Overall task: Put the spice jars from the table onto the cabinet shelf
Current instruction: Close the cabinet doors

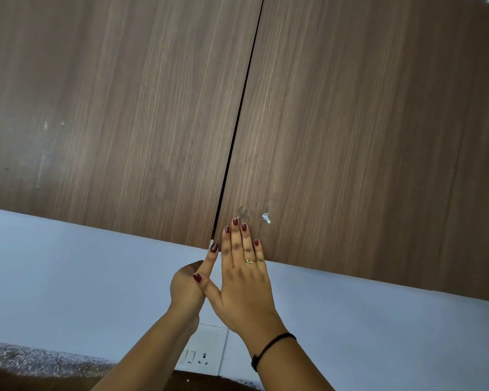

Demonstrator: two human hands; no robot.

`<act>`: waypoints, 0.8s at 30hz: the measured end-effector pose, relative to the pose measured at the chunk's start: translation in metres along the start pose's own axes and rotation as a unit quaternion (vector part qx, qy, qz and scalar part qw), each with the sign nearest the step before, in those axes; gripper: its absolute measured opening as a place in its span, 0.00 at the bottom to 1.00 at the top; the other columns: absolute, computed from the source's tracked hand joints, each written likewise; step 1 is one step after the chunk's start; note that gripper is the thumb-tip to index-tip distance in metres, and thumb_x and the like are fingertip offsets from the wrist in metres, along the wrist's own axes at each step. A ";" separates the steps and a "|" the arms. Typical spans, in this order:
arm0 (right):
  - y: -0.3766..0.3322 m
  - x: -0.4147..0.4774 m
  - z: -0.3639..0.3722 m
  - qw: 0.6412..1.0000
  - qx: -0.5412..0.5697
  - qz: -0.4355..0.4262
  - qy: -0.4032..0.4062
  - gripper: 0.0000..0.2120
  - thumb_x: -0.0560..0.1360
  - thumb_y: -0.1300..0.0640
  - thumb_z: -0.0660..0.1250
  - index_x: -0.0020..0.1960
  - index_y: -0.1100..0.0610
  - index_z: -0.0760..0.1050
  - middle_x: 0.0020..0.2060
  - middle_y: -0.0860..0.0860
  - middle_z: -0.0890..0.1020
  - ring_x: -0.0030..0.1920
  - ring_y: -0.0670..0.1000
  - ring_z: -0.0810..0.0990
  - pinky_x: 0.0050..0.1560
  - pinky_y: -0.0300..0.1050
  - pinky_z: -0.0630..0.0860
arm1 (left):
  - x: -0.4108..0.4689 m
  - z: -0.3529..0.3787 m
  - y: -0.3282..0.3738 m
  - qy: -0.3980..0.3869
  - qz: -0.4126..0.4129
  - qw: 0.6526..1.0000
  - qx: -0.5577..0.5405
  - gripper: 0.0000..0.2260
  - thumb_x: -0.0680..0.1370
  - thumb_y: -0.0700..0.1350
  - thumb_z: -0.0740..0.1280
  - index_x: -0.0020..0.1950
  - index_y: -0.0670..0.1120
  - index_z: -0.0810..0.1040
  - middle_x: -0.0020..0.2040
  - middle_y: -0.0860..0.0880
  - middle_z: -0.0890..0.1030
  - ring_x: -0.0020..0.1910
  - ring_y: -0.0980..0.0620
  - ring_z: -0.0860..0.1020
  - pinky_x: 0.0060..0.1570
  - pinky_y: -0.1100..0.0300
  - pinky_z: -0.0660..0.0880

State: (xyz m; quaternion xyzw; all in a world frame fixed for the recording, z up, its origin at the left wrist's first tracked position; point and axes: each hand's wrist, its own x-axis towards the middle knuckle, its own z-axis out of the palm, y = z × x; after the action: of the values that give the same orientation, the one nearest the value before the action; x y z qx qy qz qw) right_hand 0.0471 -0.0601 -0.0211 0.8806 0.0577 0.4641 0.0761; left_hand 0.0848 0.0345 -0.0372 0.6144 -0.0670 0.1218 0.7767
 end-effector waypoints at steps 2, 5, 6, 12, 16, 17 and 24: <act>0.001 0.000 0.001 1.000 -0.001 -0.004 0.003 0.41 0.78 0.30 0.43 0.80 0.55 0.41 0.80 0.52 0.41 0.79 0.53 0.40 0.78 0.56 0.45 | 0.002 -0.003 -0.002 0.010 0.017 1.000 0.015 0.32 0.70 0.69 0.66 0.59 0.44 0.80 0.56 0.47 0.83 0.58 0.45 0.79 0.60 0.51 0.76; 0.000 -0.001 0.001 1.000 -0.004 -0.002 0.005 0.41 0.78 0.30 0.43 0.80 0.56 0.42 0.80 0.53 0.43 0.80 0.53 0.42 0.75 0.55 0.47 | 0.002 -0.010 0.000 0.020 0.040 0.998 0.038 0.41 0.65 0.73 0.66 0.66 0.43 0.78 0.61 0.46 0.82 0.61 0.43 0.79 0.64 0.48 0.76; -0.002 -0.001 0.001 1.000 -0.005 0.001 0.005 0.42 0.78 0.29 0.44 0.80 0.56 0.43 0.80 0.53 0.44 0.80 0.54 0.43 0.74 0.55 0.47 | 0.002 -0.012 0.001 0.025 0.045 0.998 0.045 0.43 0.63 0.74 0.66 0.65 0.42 0.79 0.60 0.45 0.83 0.60 0.42 0.80 0.63 0.47 0.76; -0.002 -0.003 0.001 1.000 0.002 -0.003 -0.003 0.44 0.76 0.27 0.43 0.80 0.55 0.40 0.80 0.51 0.40 0.79 0.53 0.39 0.77 0.58 0.46 | 0.001 -0.031 -0.005 0.004 0.078 0.988 0.130 0.37 0.70 0.73 0.64 0.48 0.37 0.80 0.50 0.35 0.82 0.51 0.35 0.80 0.56 0.44 0.77; -0.002 -0.002 0.000 1.000 0.000 0.004 -0.002 0.44 0.76 0.27 0.43 0.80 0.56 0.44 0.80 0.52 0.44 0.80 0.54 0.42 0.77 0.58 0.53 | -0.012 -0.052 -0.001 0.005 0.138 0.970 0.199 0.32 0.72 0.64 0.63 0.66 0.43 0.80 0.64 0.44 0.81 0.60 0.44 0.80 0.60 0.52 0.75; -0.003 -0.002 0.000 1.000 0.001 0.003 -0.002 0.44 0.76 0.27 0.43 0.80 0.56 0.44 0.80 0.53 0.44 0.80 0.54 0.43 0.77 0.58 0.53 | -0.016 -0.058 0.004 0.007 0.157 0.965 0.211 0.30 0.71 0.64 0.63 0.61 0.44 0.83 0.60 0.45 0.84 0.55 0.48 0.81 0.54 0.58 0.76; -0.001 -0.012 0.002 1.000 -0.008 0.004 -0.012 0.43 0.76 0.27 0.45 0.80 0.56 0.50 0.80 0.53 0.50 0.79 0.55 0.48 0.76 0.57 0.53 | -0.037 -0.089 0.041 0.110 0.343 0.893 0.269 0.18 0.78 0.60 0.64 0.50 0.47 0.86 0.47 0.50 0.85 0.47 0.53 0.80 0.47 0.57 0.76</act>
State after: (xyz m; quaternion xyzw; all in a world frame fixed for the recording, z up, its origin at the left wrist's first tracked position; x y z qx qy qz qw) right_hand 0.0417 -0.0614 -0.0323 0.8856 0.0493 0.4545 0.0816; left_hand 0.0344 0.1261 -0.0295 0.7212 -0.1524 0.4611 0.4941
